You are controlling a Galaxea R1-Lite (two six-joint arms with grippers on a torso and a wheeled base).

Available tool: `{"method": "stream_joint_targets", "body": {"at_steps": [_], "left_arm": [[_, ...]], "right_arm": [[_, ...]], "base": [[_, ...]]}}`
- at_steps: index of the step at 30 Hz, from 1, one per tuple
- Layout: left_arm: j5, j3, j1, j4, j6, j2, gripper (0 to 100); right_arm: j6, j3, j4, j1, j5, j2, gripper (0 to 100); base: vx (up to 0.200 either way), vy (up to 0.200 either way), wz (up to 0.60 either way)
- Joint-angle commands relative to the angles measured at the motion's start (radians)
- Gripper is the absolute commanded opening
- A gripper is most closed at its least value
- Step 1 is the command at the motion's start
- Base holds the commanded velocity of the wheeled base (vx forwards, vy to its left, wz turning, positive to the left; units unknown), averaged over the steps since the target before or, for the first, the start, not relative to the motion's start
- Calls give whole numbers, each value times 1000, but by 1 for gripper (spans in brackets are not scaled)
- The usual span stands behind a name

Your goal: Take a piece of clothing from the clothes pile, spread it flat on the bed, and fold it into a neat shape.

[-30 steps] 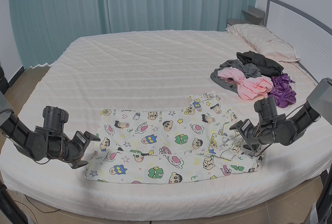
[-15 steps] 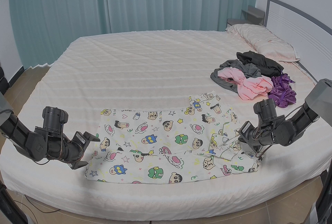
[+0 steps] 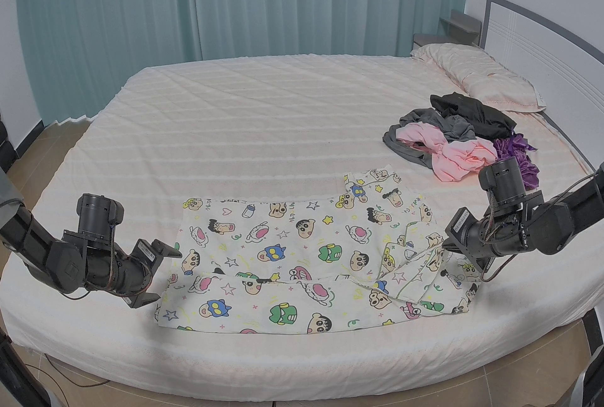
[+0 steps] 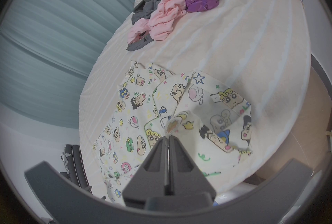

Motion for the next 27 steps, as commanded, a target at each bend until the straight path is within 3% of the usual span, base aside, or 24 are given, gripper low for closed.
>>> {"method": "stream_joint_targets", "body": {"at_steps": [1, 15, 21, 27], "left_arm": [[0, 0, 0, 0, 0, 1, 100], [-18, -2, 1, 0, 0, 18, 100], [-18, 0, 0, 0, 0, 20, 100], [-18, 5, 0, 0, 0, 18, 100]], "right_arm": [[0, 20, 33, 37, -2, -106, 0], [2, 174, 50, 87, -7, -204, 0], [3, 238, 41, 138, -76, -218, 0], [3, 258, 41, 170, -84, -221, 0]], "base": [[0, 0, 0], [0, 0, 0], [0, 0, 0], [0, 0, 0]]}}
